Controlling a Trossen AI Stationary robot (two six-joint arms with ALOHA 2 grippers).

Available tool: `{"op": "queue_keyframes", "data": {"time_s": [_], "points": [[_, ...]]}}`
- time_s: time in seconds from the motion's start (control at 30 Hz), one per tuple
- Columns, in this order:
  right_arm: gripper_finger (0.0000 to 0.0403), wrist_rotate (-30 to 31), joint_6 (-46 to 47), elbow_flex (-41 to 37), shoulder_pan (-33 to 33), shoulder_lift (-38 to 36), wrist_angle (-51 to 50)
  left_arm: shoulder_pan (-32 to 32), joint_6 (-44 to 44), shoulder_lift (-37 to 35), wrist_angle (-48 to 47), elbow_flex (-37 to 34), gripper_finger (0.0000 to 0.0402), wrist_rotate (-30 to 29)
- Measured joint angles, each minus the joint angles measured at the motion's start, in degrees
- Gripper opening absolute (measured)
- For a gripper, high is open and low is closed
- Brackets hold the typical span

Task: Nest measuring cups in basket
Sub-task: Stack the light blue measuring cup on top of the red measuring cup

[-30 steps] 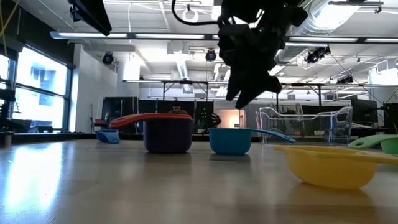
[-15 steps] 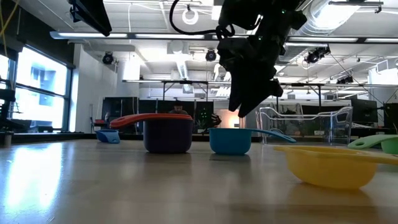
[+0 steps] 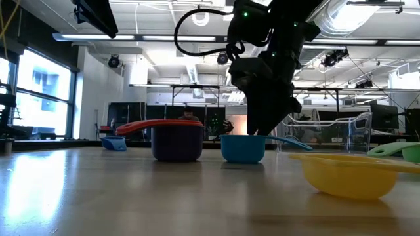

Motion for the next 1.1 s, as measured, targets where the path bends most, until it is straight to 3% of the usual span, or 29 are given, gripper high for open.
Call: {"op": "queue_keyframes", "data": {"time_s": [0.4, 0.63, 1.1], "points": [[0.0100, 1.0, 3.5, 0.0, 0.0, 0.8, -1.0, 0.0, 0.0, 0.0, 0.0, 0.0, 0.0101, -0.1], [0.0010, 0.3, 9.2, 0.0, 0.0, 0.8, -0.8, 0.0, 0.1, 0.0, 0.0, 0.0, 0.0101, -0.2], [0.0003, -0.3, 26.0, 2.6, 1.3, 0.8, -0.9, 0.0, 4.1, 0.0, -0.1, 0.0, 0.0101, -0.2]]}}
